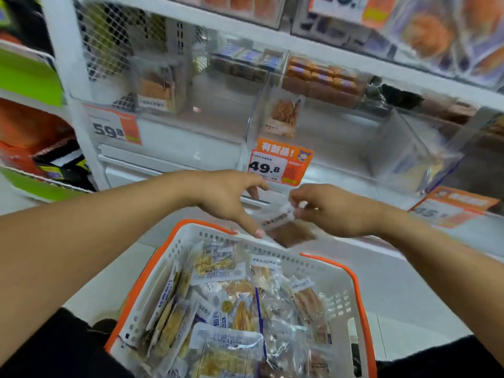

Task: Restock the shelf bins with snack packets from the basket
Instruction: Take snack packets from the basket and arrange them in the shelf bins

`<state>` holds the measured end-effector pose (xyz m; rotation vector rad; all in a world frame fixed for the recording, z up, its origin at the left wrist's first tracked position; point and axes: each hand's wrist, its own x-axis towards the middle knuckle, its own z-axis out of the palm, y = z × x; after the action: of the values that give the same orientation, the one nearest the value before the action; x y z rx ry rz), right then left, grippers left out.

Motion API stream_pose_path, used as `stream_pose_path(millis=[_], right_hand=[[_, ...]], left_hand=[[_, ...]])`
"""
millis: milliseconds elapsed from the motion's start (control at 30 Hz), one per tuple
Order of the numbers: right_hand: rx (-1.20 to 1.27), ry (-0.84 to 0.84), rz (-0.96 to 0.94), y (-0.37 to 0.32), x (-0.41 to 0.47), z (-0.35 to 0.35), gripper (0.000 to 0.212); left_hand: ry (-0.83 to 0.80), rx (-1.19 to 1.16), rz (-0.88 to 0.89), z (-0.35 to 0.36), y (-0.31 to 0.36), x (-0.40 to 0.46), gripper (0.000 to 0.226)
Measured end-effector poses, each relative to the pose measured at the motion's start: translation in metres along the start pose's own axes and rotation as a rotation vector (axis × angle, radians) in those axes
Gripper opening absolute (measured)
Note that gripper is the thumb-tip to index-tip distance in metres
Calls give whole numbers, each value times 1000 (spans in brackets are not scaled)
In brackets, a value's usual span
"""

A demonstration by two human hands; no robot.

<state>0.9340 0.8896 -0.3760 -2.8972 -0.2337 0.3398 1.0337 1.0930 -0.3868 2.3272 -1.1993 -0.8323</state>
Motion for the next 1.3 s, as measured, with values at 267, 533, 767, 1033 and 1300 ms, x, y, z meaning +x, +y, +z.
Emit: stream_pose_path(millis=[267, 533, 767, 1033, 1300], right_hand=[[865, 390, 50, -48, 33, -105, 55], [1185, 284, -46, -120, 153, -73, 11], [613, 331, 113, -108, 271, -85, 25], [447, 367, 262, -117, 372, -52, 27], [418, 494, 326, -129, 394, -52, 34]], left_hand=[[617, -1023, -12, -69, -31, -49, 16], [870, -1359, -154, -96, -68, -69, 10], [1345, -1178, -428, -127, -120, -86, 18], [1318, -1043, -452, -125, -143, -85, 27], [1263, -1061, -469, -128, -151, -75, 21]])
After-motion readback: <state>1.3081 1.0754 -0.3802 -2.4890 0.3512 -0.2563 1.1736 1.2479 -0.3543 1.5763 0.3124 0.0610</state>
